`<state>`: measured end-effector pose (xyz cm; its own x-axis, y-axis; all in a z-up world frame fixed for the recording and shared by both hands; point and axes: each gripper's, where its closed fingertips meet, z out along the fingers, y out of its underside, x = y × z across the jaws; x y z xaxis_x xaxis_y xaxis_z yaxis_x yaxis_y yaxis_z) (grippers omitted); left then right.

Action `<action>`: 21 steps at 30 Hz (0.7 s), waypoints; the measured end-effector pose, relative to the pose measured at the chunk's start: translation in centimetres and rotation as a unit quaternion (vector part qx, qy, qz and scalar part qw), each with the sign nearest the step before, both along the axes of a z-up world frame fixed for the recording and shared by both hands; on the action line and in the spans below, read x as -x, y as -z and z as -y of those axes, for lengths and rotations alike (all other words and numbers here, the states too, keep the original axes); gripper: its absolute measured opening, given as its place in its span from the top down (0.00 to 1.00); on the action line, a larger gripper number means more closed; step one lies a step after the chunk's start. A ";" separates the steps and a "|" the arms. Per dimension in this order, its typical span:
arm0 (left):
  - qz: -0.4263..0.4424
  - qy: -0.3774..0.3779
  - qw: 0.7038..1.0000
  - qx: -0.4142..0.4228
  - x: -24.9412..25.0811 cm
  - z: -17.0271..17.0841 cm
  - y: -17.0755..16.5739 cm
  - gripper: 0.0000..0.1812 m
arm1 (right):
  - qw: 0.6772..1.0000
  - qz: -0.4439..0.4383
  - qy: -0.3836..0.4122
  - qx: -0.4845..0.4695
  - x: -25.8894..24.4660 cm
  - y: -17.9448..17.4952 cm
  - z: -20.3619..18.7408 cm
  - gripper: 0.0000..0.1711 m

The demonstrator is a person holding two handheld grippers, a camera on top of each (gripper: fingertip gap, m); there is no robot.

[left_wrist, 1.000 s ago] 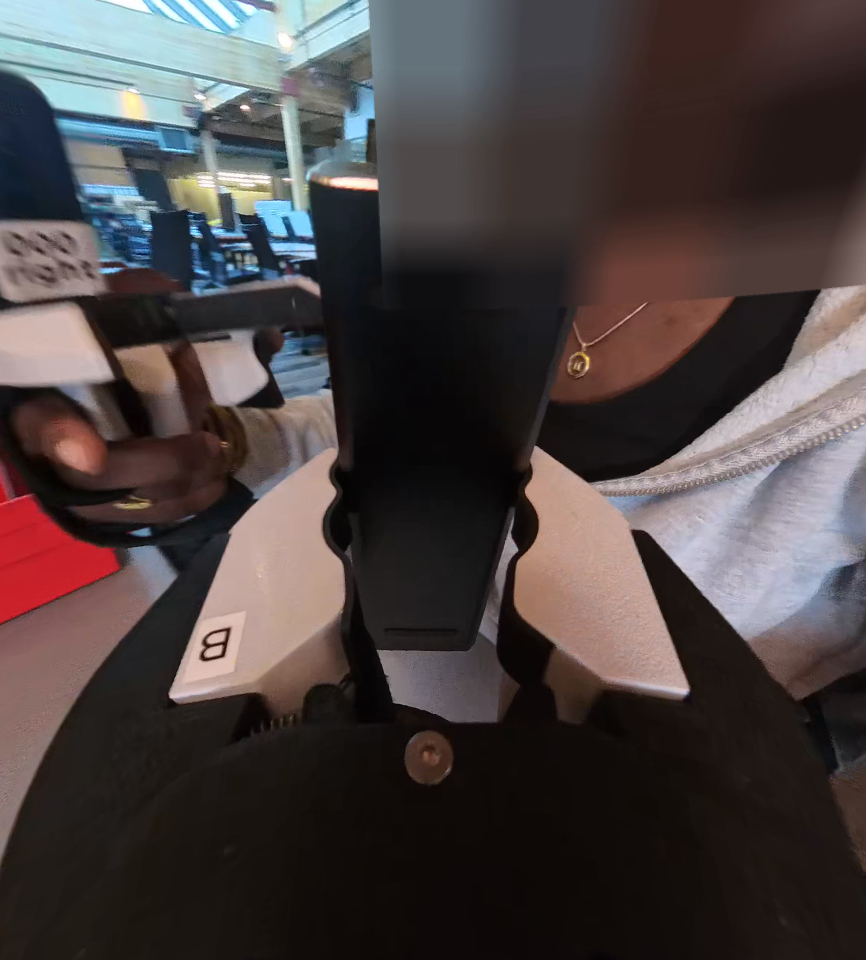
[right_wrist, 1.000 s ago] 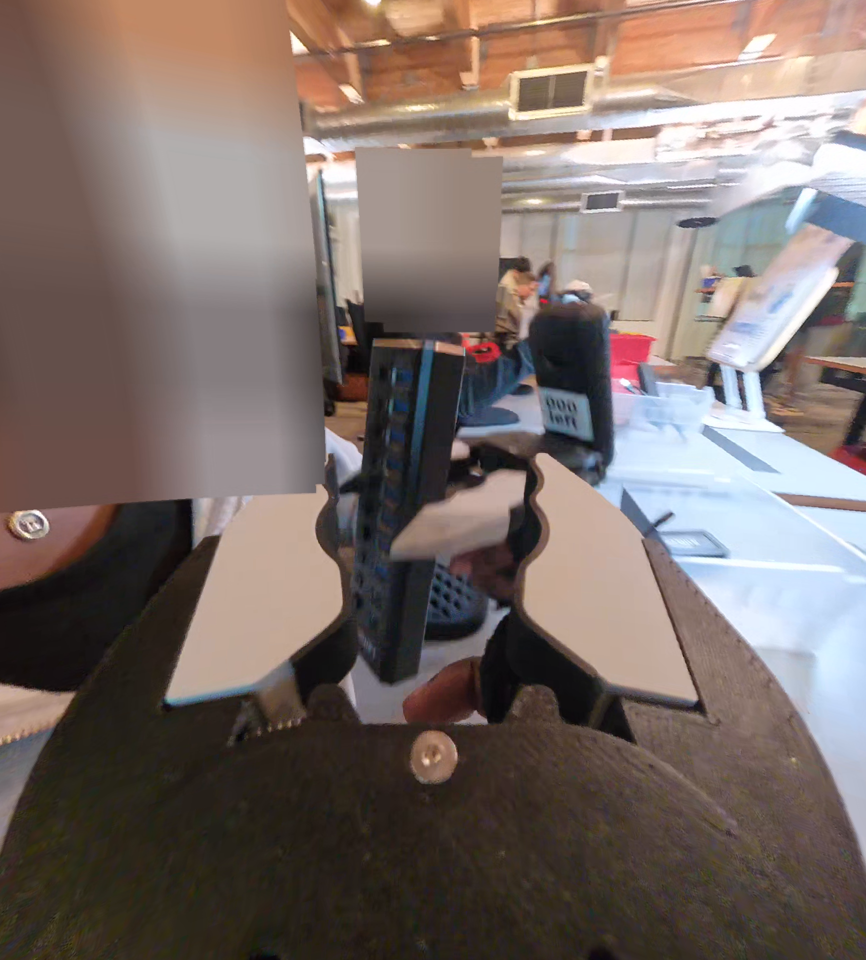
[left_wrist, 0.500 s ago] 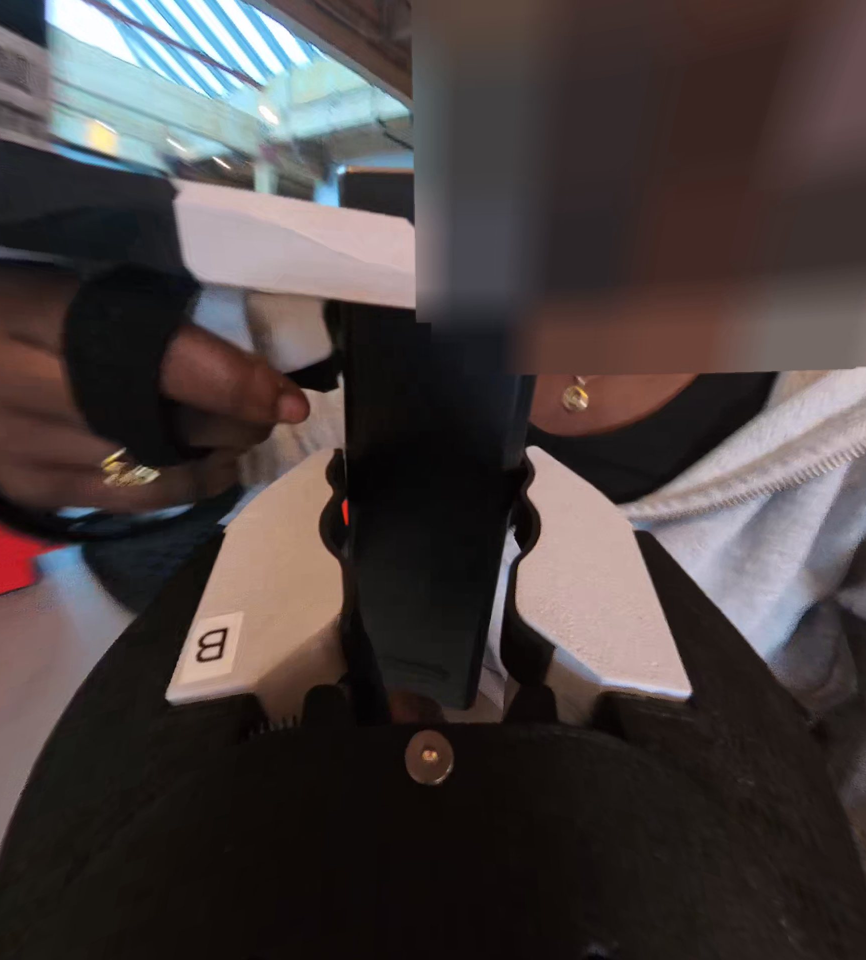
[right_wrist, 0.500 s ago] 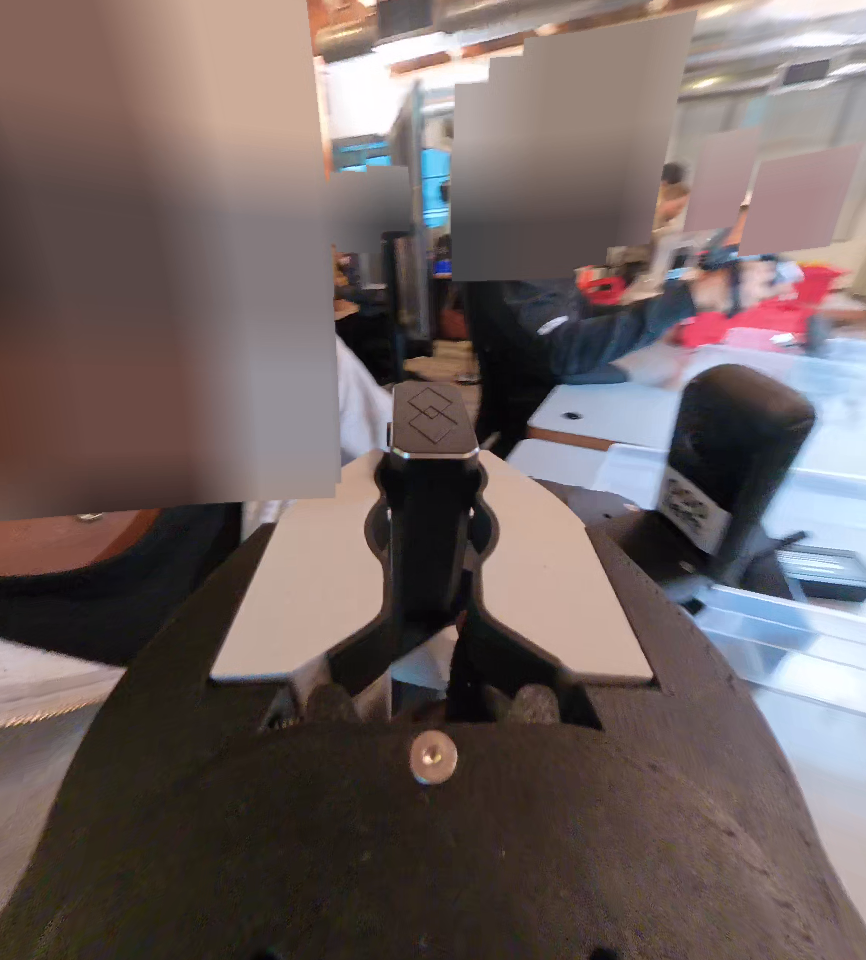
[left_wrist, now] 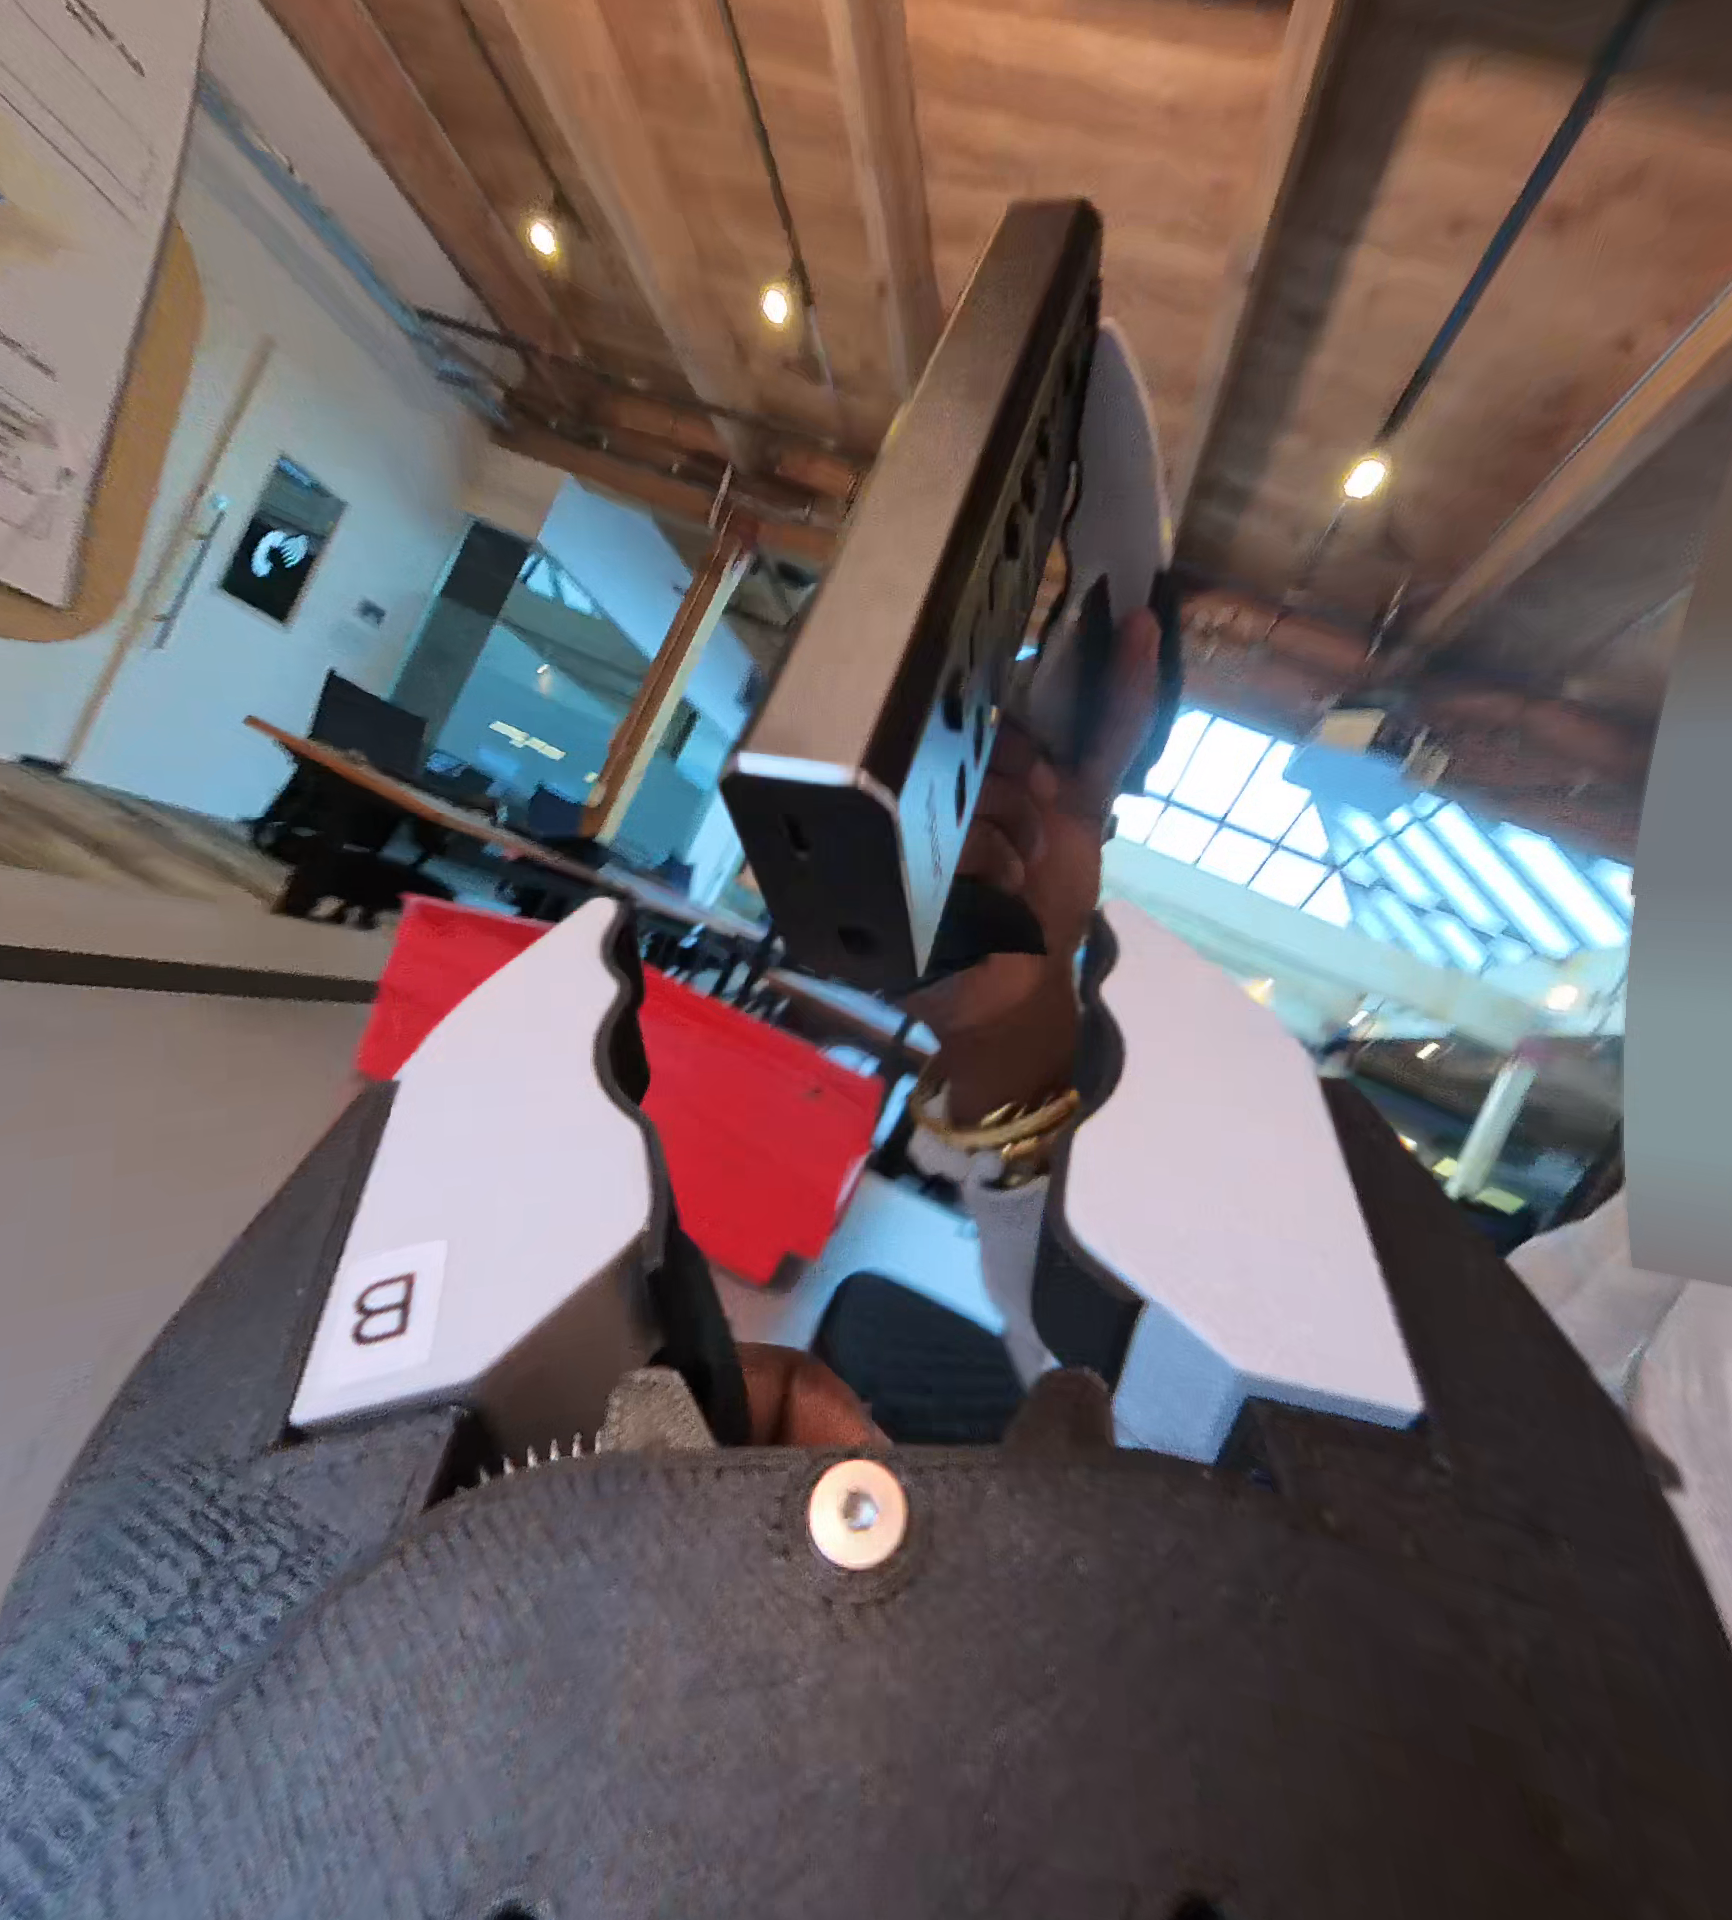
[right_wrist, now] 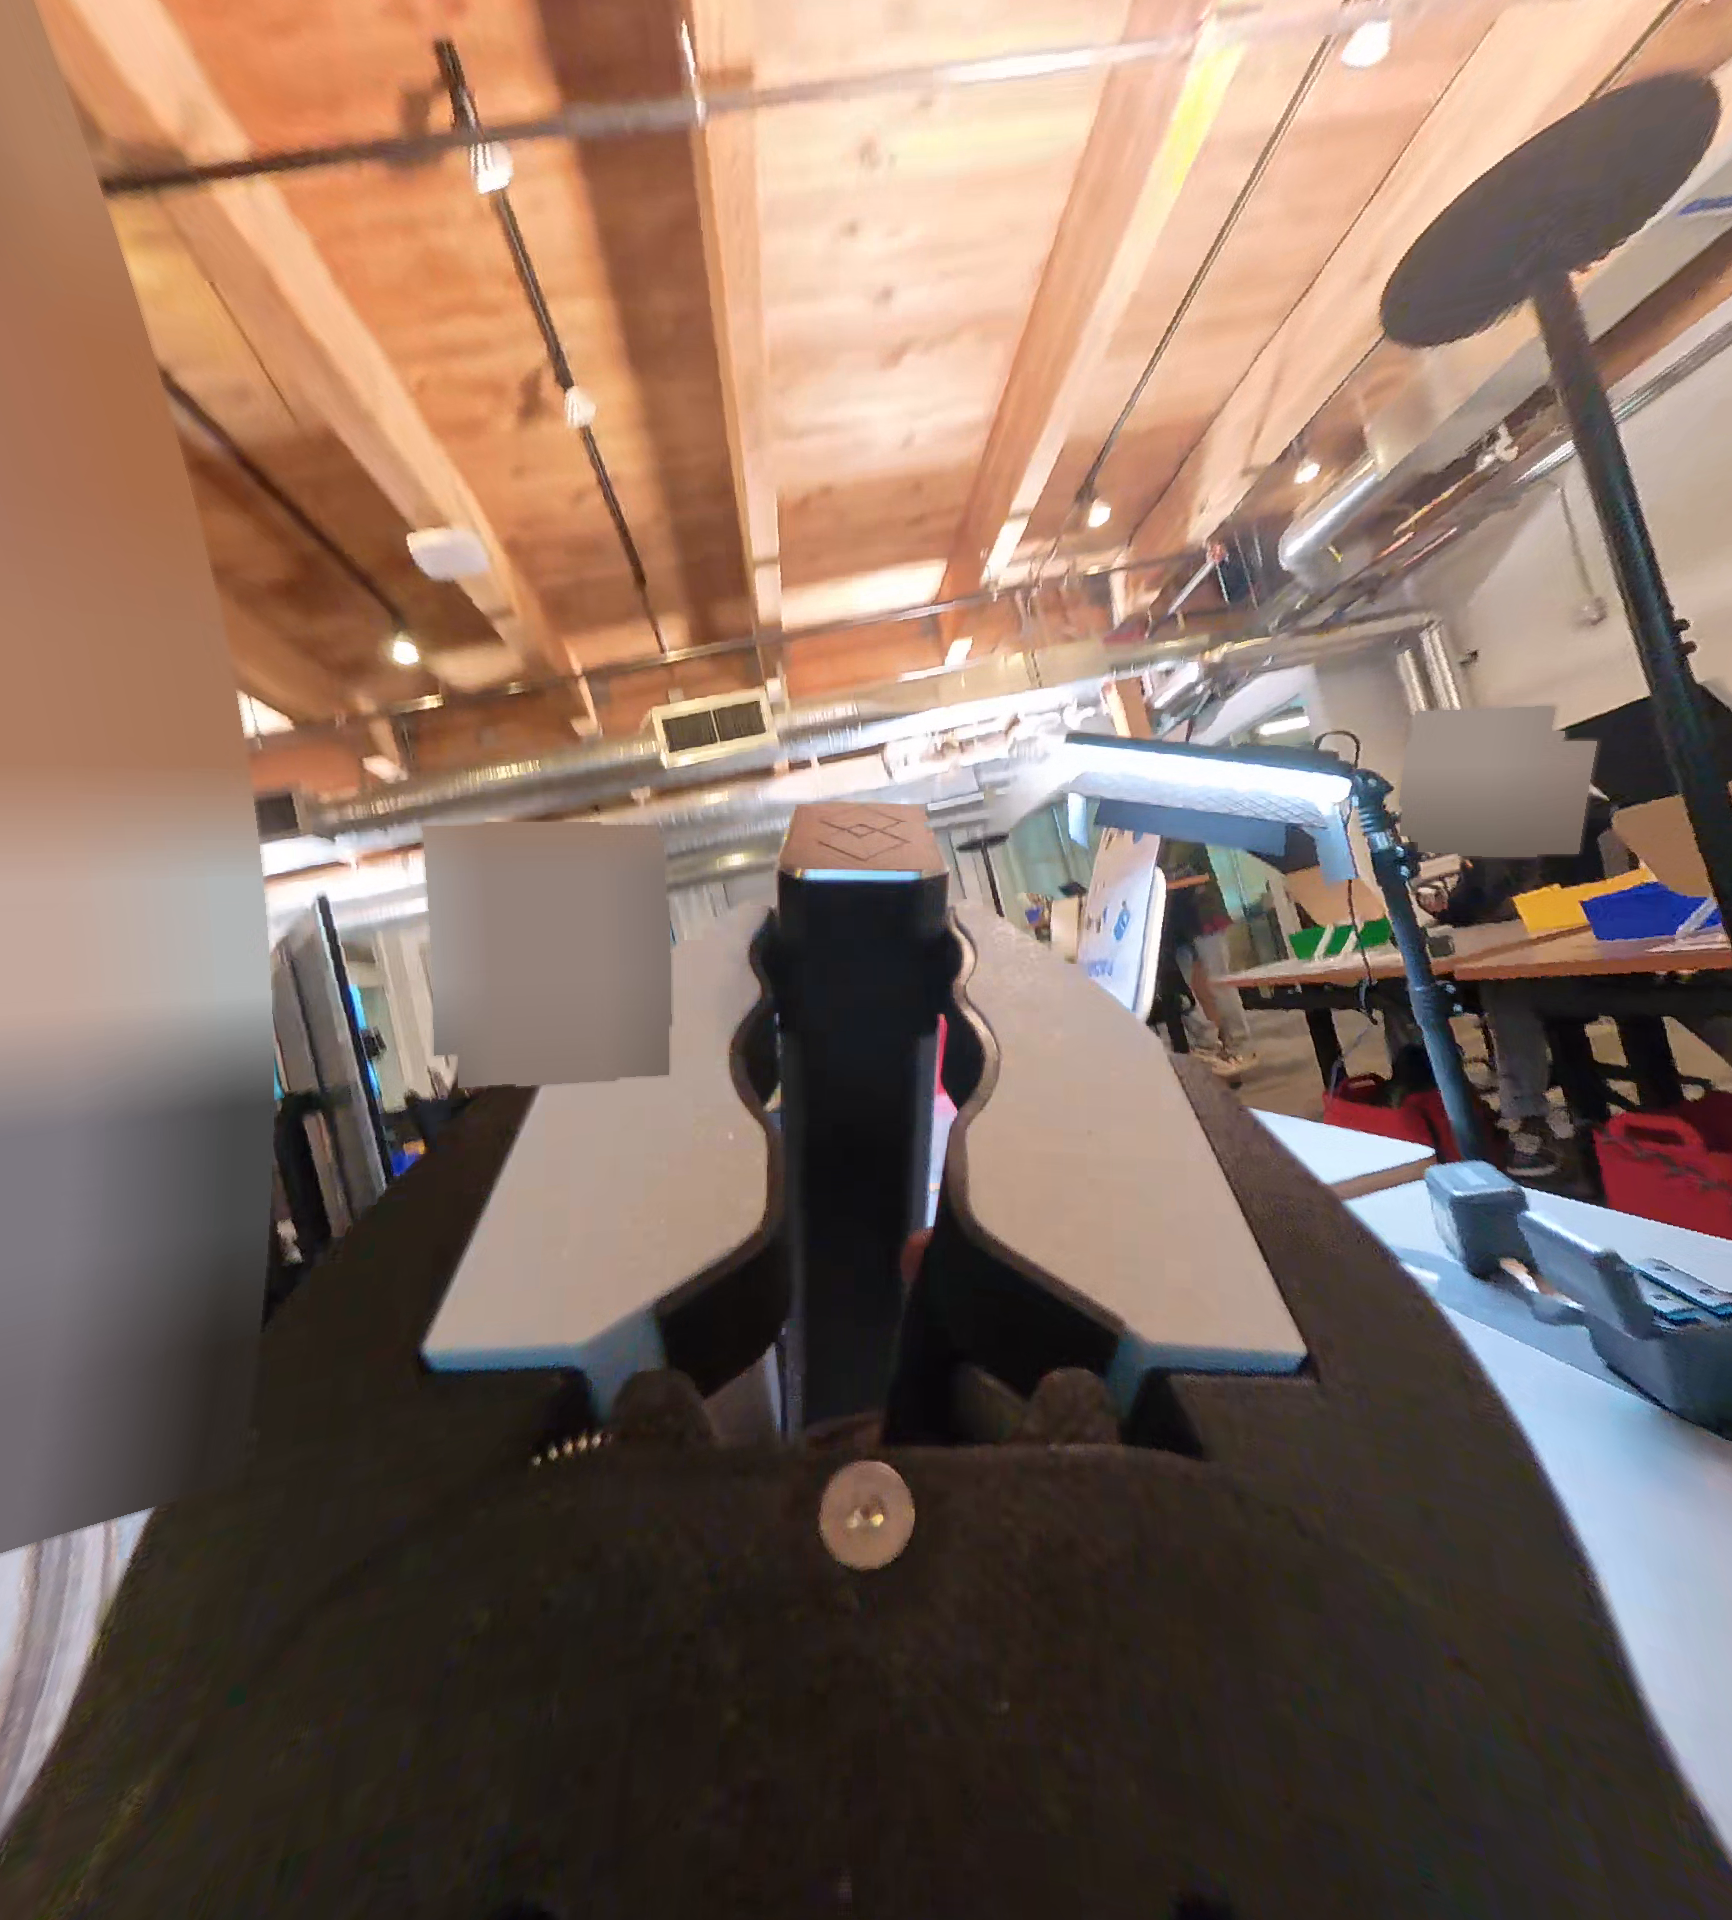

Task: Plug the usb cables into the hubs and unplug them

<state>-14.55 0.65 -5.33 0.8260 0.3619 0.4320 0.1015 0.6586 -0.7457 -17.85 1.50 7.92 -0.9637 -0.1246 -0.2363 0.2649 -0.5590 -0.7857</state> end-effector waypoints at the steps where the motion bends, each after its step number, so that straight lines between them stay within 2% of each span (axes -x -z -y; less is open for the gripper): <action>1: -0.006 0.010 0.999 -0.030 -0.2 -0.3 -0.5 0.61 | 1.000 0.011 -0.005 0.013 -0.1 -0.1 0.0 0.84; 3: -0.040 0.007 0.993 -0.107 -0.5 1.1 -2.6 0.79 | 0.999 0.030 -0.018 0.028 -0.4 0.0 0.0 0.84; 5: -0.067 0.011 0.991 -0.119 -0.9 2.6 -4.0 0.84 | 0.998 0.040 -0.013 0.038 -0.3 0.3 -0.5 0.84; 9: -0.087 -0.008 0.996 0.004 -1.2 4.1 -5.1 0.83 | 0.996 0.065 -0.053 0.028 -0.3 2.1 -1.6 0.84; 12: -0.109 -0.019 0.985 0.134 -1.1 5.6 -6.3 0.85 | 0.996 0.076 -0.051 -0.023 0.2 5.4 -2.0 0.80; 15: -0.120 0.006 0.952 0.281 -0.8 5.2 -6.8 0.85 | 0.993 0.090 -0.054 -0.060 0.3 8.4 -2.3 0.77; 18: -0.116 0.025 0.905 0.407 0.2 4.4 -6.9 0.85 | 0.988 0.104 -0.032 -0.105 1.1 11.4 -2.6 0.77; 21: -0.101 0.043 0.861 0.496 1.3 3.7 -6.7 0.85 | 0.984 0.093 0.010 -0.153 2.1 13.9 -3.2 0.74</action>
<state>-15.87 -3.05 1.33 0.8898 0.4050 -0.2103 -0.0790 -0.3173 -0.9450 -19.92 4.74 -5.97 -0.9019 -0.0006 -0.4318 0.4107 -0.3101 -0.8574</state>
